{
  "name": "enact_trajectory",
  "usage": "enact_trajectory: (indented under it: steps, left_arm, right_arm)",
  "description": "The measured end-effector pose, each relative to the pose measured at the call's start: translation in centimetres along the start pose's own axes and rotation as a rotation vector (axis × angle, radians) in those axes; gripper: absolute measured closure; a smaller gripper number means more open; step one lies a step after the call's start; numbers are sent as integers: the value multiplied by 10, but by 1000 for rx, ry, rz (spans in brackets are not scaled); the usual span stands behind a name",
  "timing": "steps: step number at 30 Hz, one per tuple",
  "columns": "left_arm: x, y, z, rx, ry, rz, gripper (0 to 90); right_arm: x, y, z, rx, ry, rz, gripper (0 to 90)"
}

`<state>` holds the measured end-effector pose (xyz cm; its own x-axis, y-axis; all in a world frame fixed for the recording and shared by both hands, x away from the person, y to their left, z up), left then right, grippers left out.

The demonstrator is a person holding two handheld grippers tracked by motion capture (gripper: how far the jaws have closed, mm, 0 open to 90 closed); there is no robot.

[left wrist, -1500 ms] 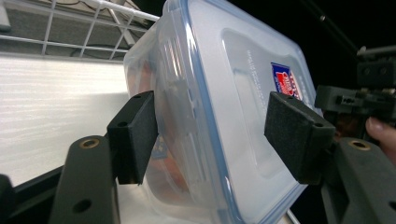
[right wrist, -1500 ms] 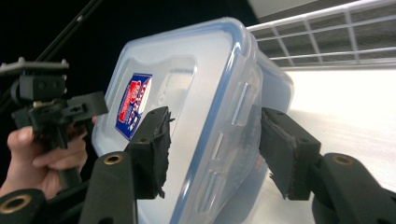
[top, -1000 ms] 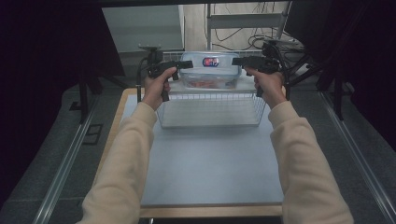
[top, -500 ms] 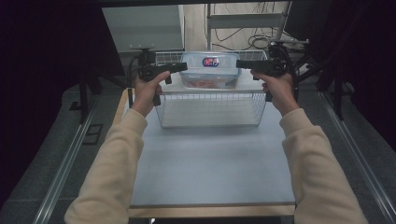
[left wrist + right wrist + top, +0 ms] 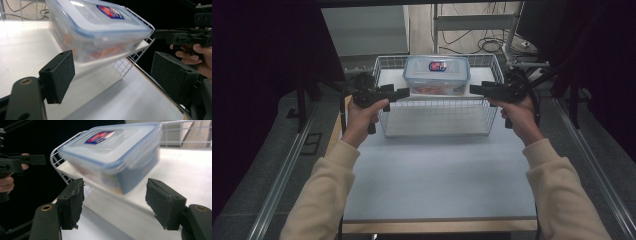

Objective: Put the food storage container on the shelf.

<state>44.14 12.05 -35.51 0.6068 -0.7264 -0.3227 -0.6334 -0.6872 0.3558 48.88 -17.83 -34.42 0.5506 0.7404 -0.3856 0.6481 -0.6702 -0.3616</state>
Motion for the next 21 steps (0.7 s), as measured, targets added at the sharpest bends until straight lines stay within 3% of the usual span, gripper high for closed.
enact_trajectory:
  steps: [6, 10, 12, 14, 15, 16, 17, 21]
  left_arm:
    - [-11, 14, 40, 11, 6, 23, 188]
    - [-16, 20, 71, 53, -8, 3, 190]
    - [-19, 21, 89, 61, -15, -5, 191]
    - [-21, 22, 108, 69, -29, -9, 191]
    - [-21, 23, 117, 77, -38, -13, 191]
    - [-23, 25, 135, 85, -60, -13, 191]
    - [-23, 25, 135, 85, -60, -13, 190]
    - [-23, 28, 162, 77, -93, -1, 190]
  right_arm:
    - [-19, -8, 33, -20, 21, -49, 301]
    - [-32, -9, 70, -61, 25, -38, 301]
    - [-34, -9, 79, -64, 18, -40, 301]
    - [-37, -9, 97, -71, 5, -48, 301]
    - [-38, -9, 115, -74, -13, -56, 301]
    - [-39, -8, 123, -74, -22, -58, 301]
    - [-39, -8, 123, -74, -22, -58, 301]
    - [-38, -7, 154, -69, -62, -61, 300]
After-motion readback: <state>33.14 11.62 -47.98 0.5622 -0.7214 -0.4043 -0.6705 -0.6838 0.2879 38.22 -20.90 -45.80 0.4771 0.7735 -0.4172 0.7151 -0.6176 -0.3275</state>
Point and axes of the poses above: each handheld gripper's, and its own axes: x roughly forward along the jaws, z roughly out of its underside, y roughly to its right, the point moved 7 cm from there along x, roughly forward along the jaws, and after that the axes turned 3 degrees about x, right-handed, at the moved point
